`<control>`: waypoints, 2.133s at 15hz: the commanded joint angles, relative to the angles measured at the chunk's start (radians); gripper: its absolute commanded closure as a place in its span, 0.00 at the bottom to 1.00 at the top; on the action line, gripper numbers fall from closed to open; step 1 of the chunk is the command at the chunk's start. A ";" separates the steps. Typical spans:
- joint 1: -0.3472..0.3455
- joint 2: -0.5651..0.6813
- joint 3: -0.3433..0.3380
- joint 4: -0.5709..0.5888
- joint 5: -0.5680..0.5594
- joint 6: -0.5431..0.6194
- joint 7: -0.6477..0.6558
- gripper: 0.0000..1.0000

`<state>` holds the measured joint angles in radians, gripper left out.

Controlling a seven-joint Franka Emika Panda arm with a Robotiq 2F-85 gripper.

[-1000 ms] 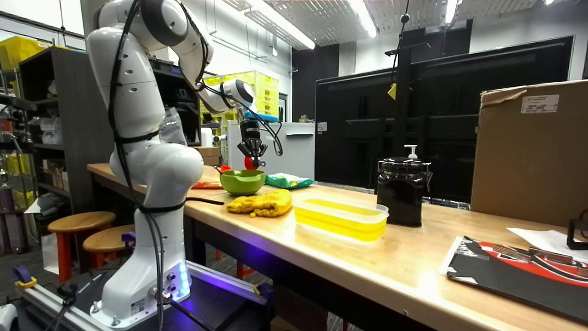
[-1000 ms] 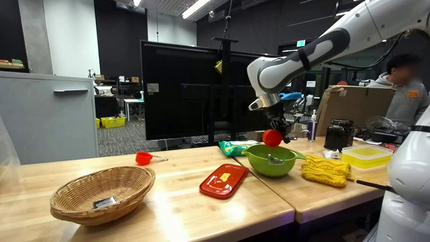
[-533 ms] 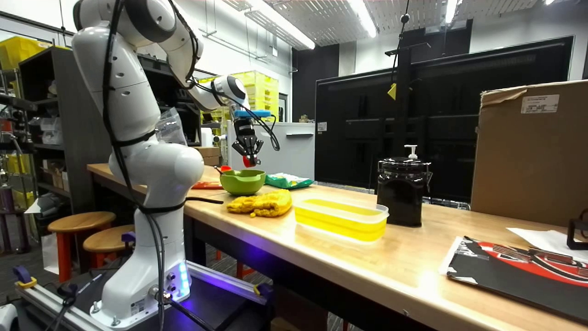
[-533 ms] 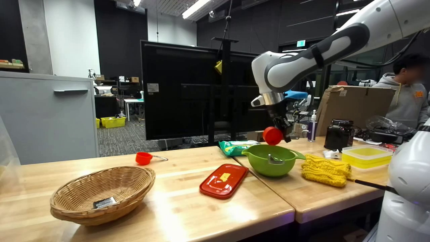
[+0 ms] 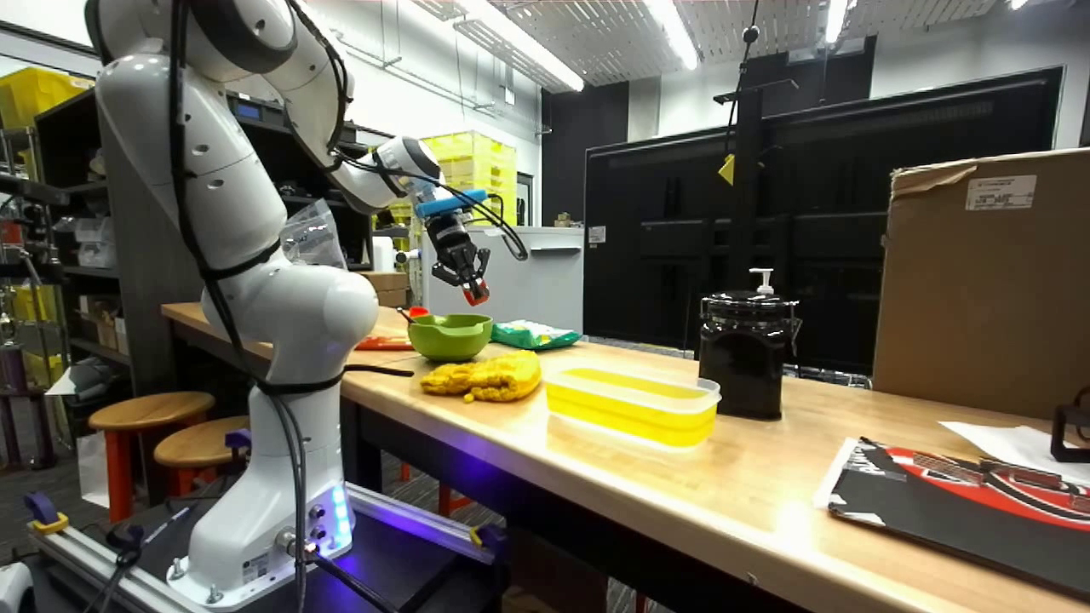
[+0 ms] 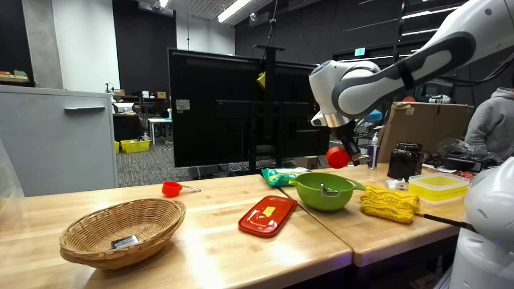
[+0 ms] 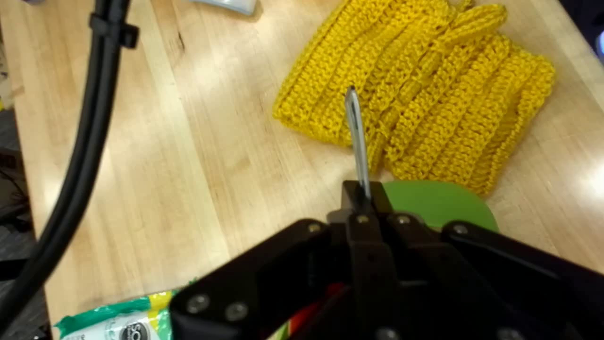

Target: Pick up the measuring cup on the right and pour the contents in the green bowl.

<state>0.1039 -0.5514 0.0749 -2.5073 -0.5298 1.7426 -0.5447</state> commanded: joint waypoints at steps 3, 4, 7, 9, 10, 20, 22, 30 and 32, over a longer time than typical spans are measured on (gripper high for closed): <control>0.038 -0.082 0.054 -0.073 -0.148 -0.054 0.165 0.99; 0.047 -0.085 0.060 -0.080 -0.165 -0.063 0.190 0.99; 0.075 -0.088 0.072 -0.080 -0.195 -0.115 0.240 0.99; 0.092 -0.089 0.076 -0.078 -0.208 -0.147 0.264 0.99; 0.099 -0.091 0.078 -0.076 -0.215 -0.162 0.275 0.99; 0.155 -0.119 0.110 -0.078 -0.311 -0.296 0.402 0.99; 0.166 -0.124 0.116 -0.087 -0.335 -0.311 0.431 0.99; 0.194 -0.123 0.106 -0.110 -0.385 -0.349 0.488 0.99; 0.201 -0.130 0.078 -0.104 -0.363 -0.329 0.452 0.99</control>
<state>0.2828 -0.6381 0.1747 -2.5819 -0.8887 1.4056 -0.0695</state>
